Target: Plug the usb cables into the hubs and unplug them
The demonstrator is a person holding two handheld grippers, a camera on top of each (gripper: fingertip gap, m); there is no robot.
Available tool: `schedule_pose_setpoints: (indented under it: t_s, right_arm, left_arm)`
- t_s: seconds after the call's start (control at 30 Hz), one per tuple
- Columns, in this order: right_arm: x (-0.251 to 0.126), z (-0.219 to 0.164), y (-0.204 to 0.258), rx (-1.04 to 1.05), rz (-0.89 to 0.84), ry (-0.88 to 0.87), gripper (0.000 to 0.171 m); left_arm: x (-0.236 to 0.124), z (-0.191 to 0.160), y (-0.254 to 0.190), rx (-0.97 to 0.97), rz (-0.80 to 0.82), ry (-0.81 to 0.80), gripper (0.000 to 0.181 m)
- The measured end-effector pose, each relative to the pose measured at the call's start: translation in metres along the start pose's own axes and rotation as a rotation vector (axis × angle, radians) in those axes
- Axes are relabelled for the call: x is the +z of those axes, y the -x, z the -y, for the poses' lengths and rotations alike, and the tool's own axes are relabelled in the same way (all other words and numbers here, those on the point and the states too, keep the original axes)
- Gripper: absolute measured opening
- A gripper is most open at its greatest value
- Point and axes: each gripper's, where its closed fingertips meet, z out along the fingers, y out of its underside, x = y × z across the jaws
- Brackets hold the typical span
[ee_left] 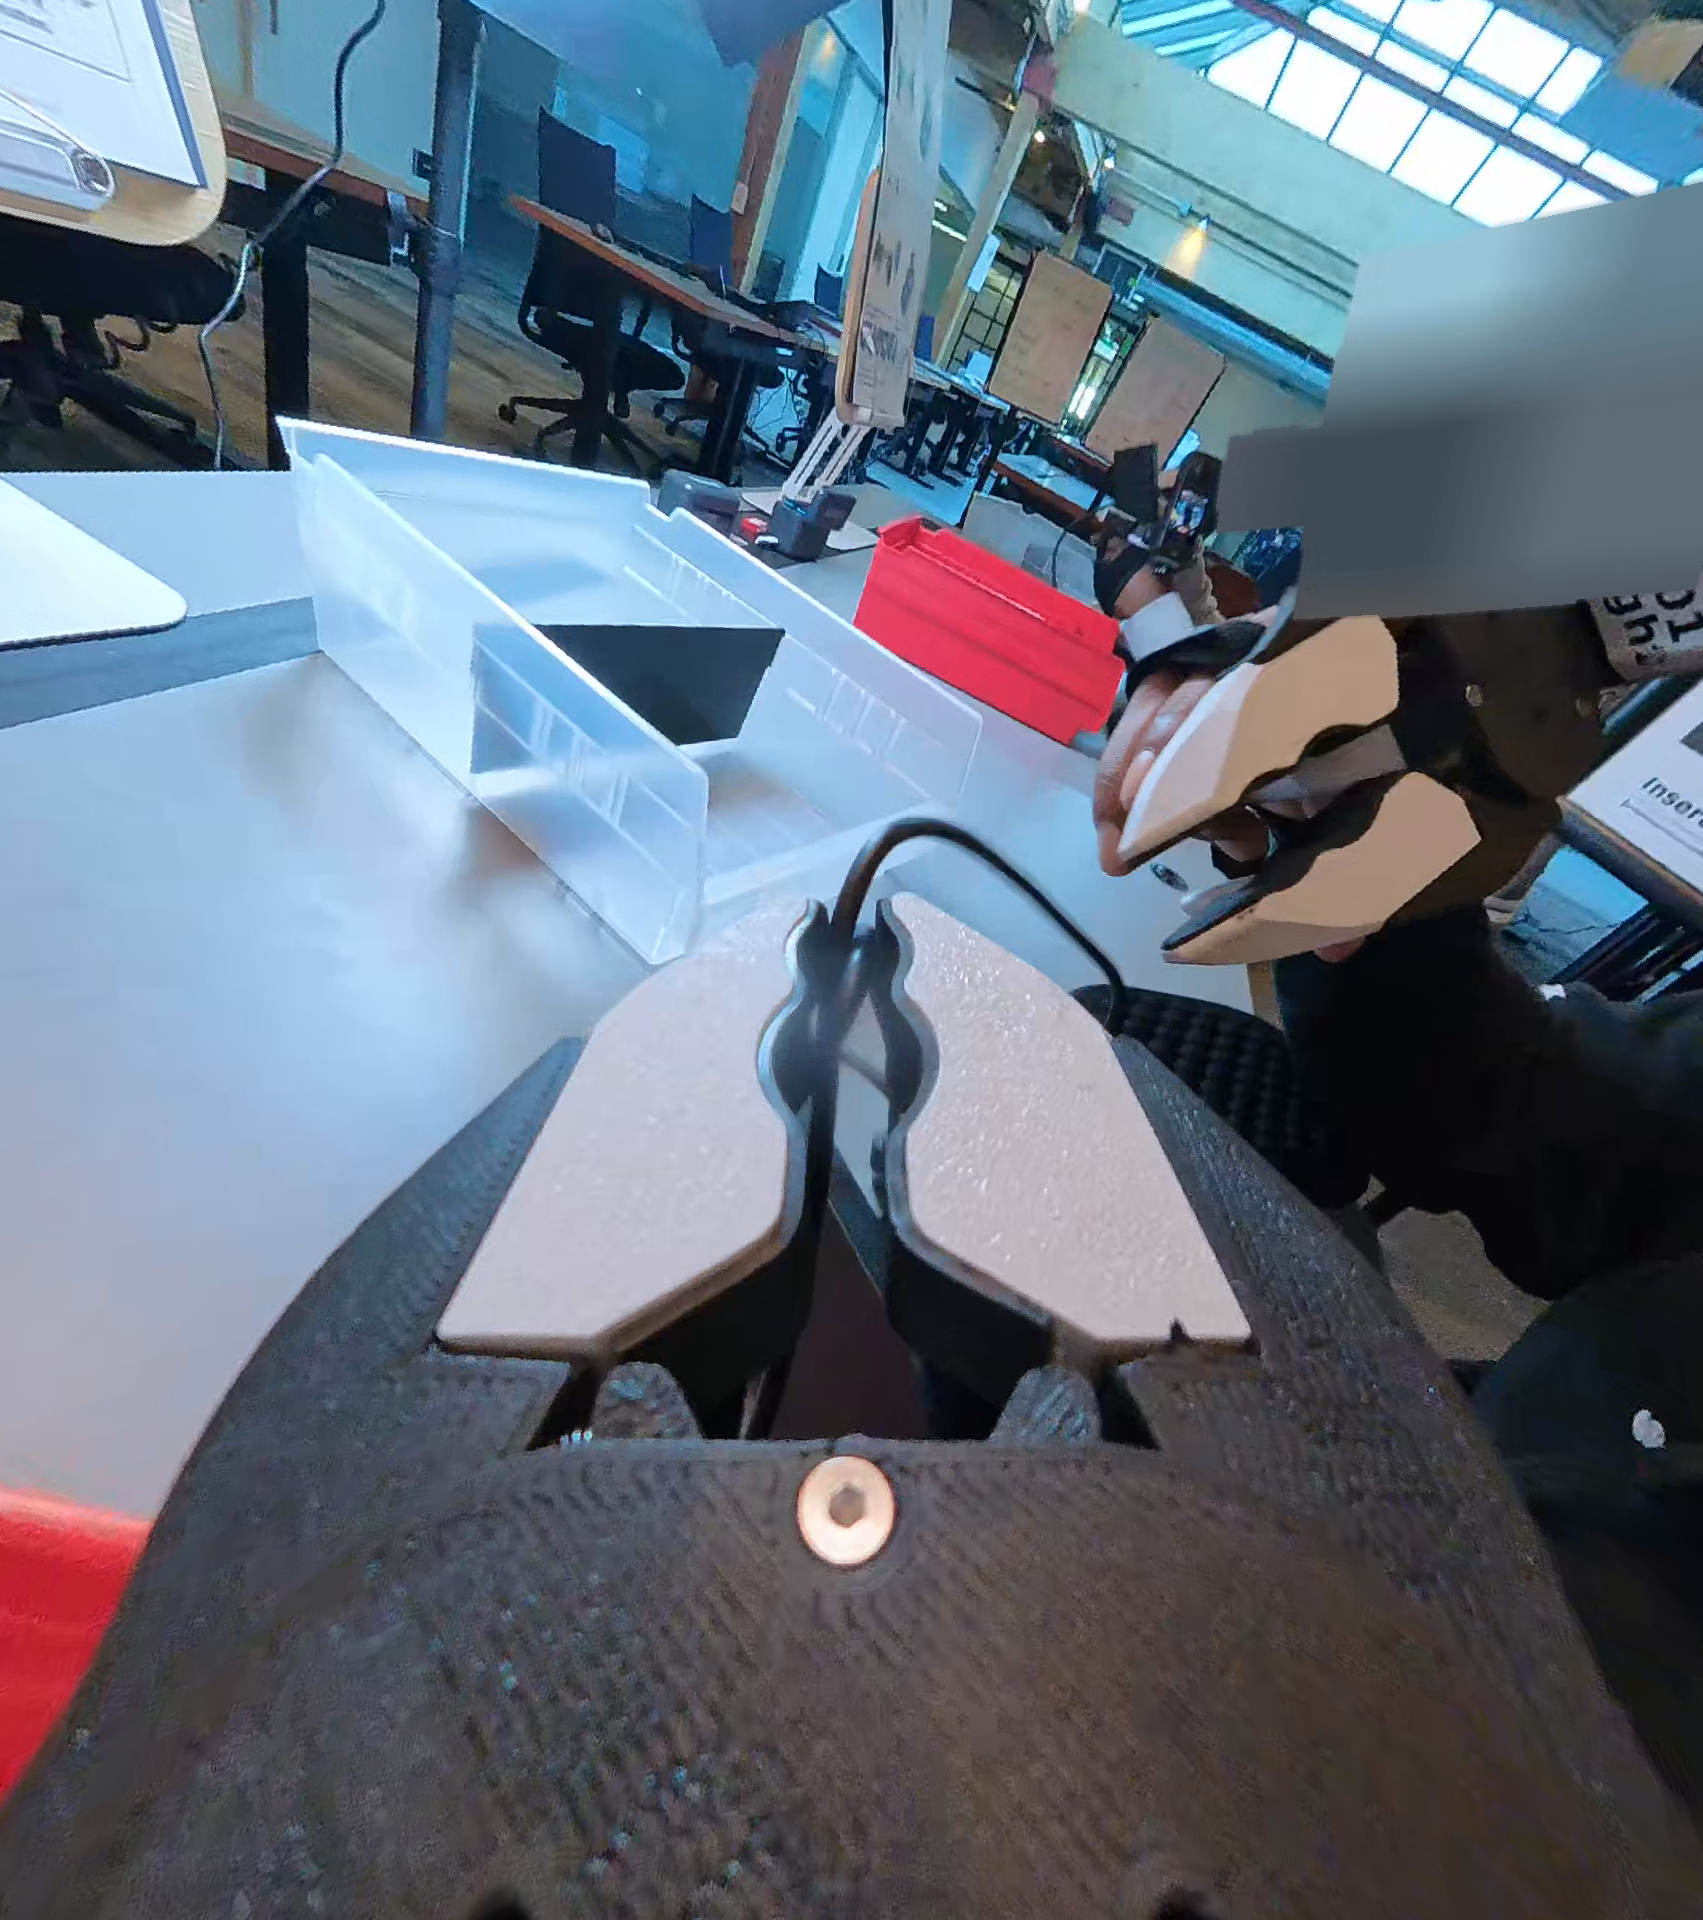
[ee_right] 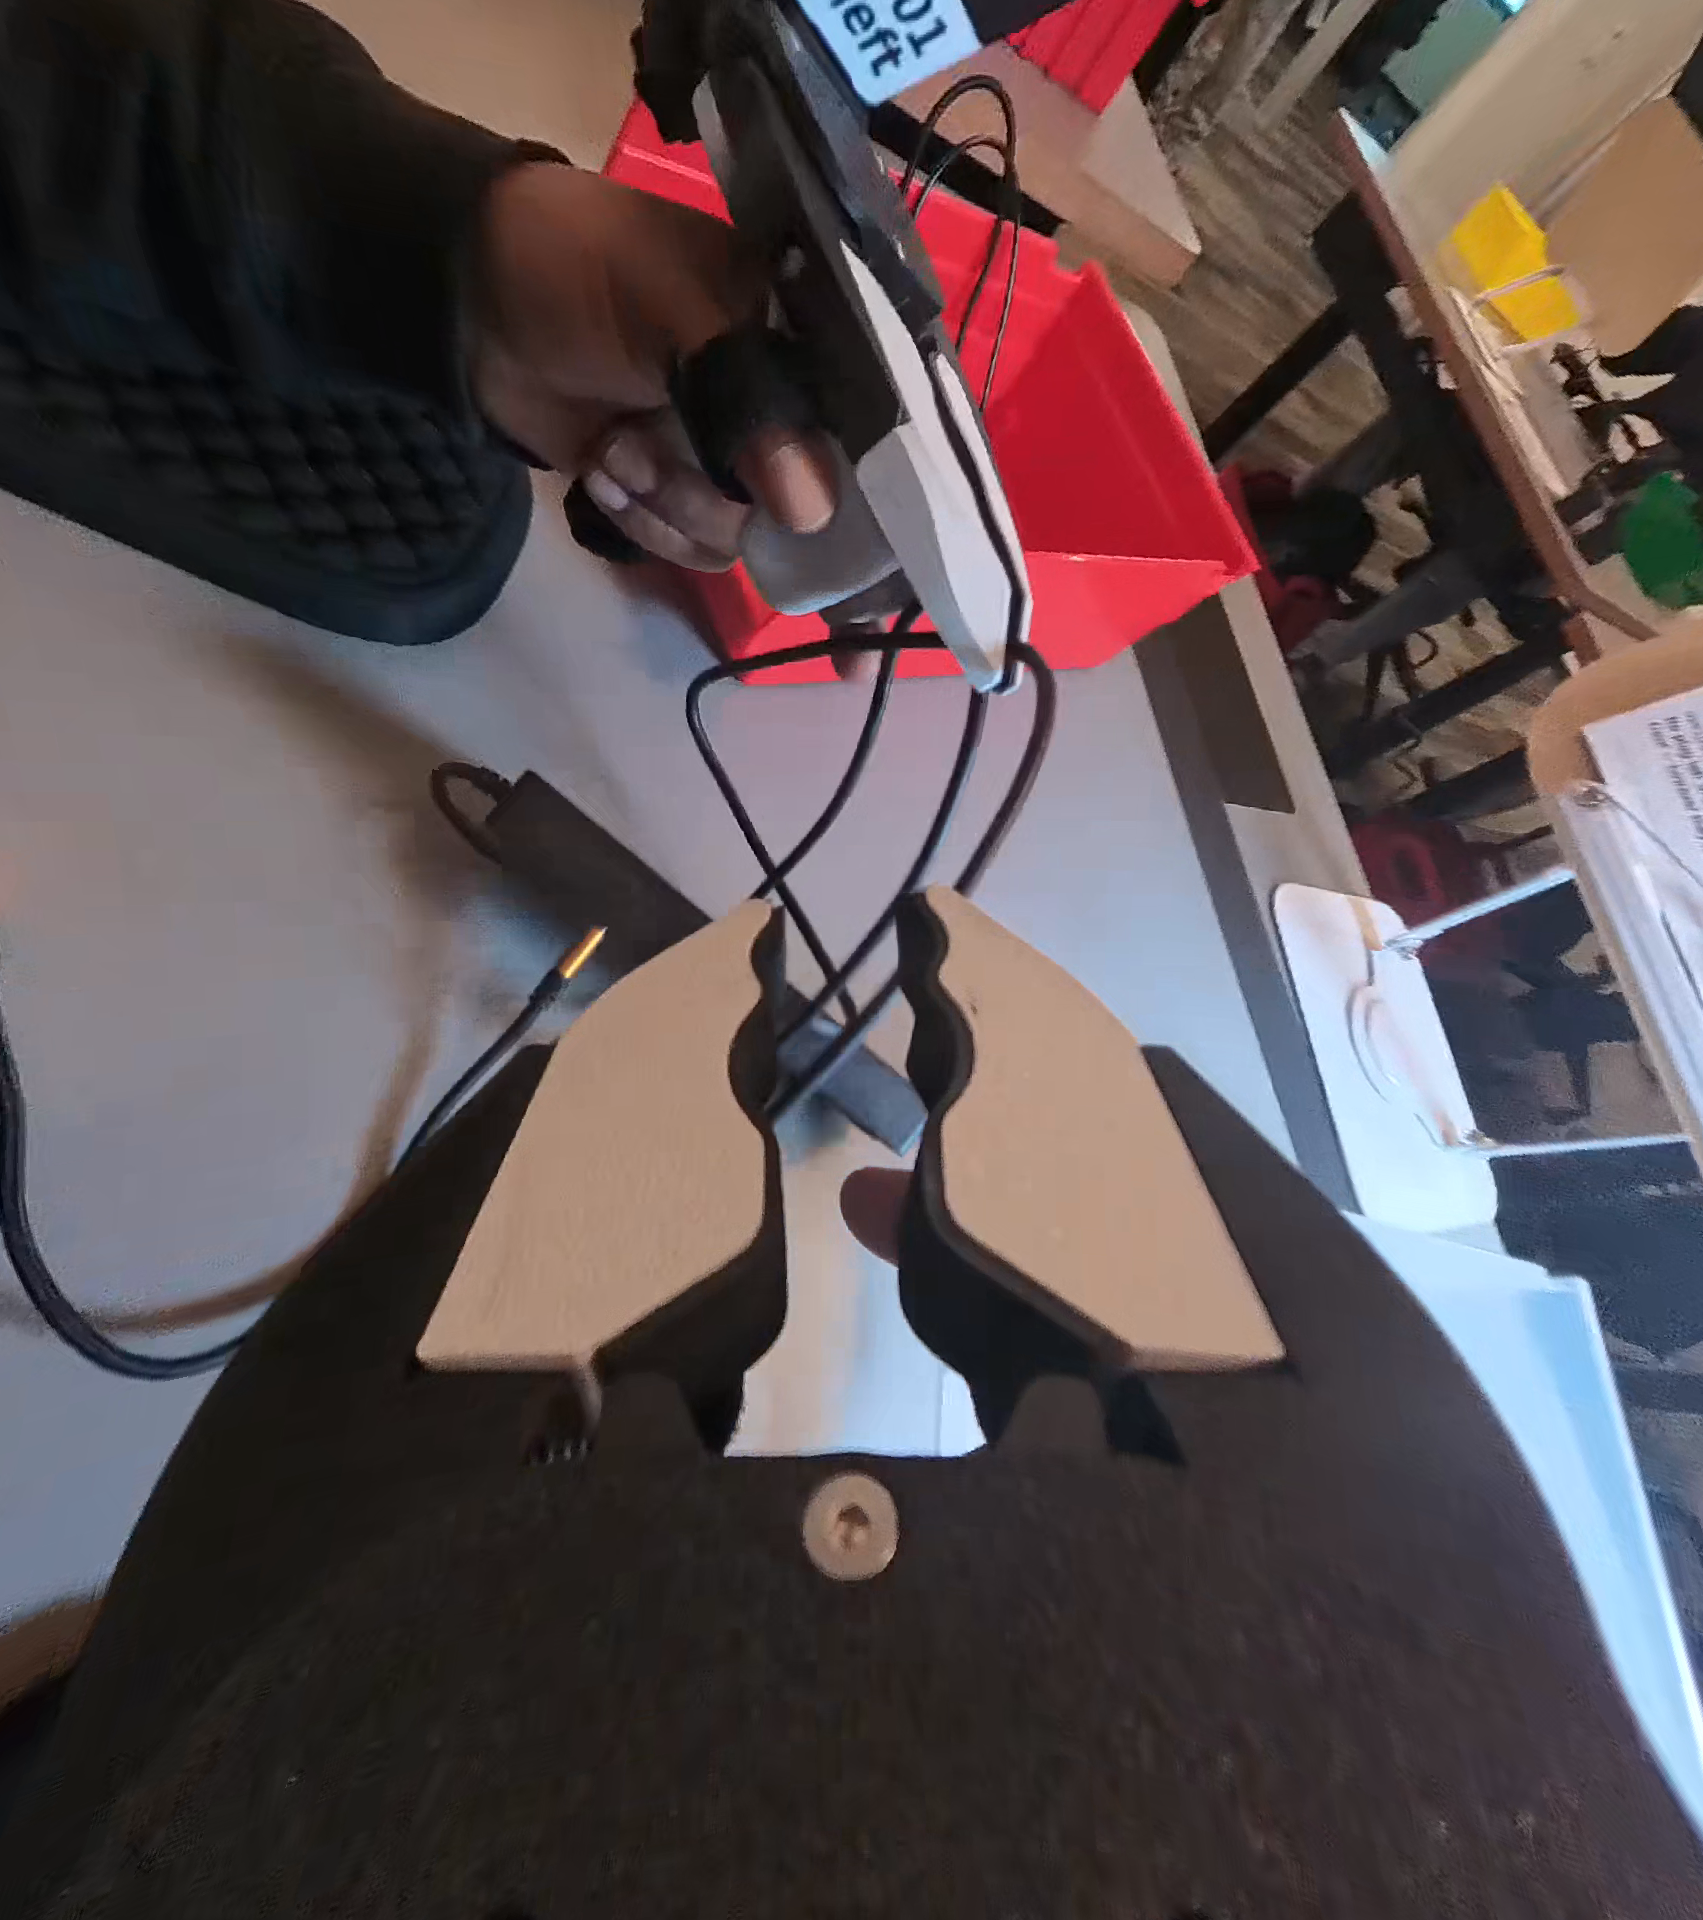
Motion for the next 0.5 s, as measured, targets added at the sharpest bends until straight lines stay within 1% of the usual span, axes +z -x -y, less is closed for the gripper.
schedule_pose_setpoints:
  t_s: [0.23, 0.5]
  right_arm:
    - [0.006, -0.004, 0.002, 0.022, 0.021, 0.002, 0.02]
    - [0.019, -0.007, 0.036, 0.019, 0.101, 0.121, 0.02]
  left_arm:
    - [0.001, -0.001, -0.001, 0.032, 0.007, 0.011, 0.008]
    - [0.001, -0.003, 0.004, 0.075, 0.057, 0.031, 0.009]
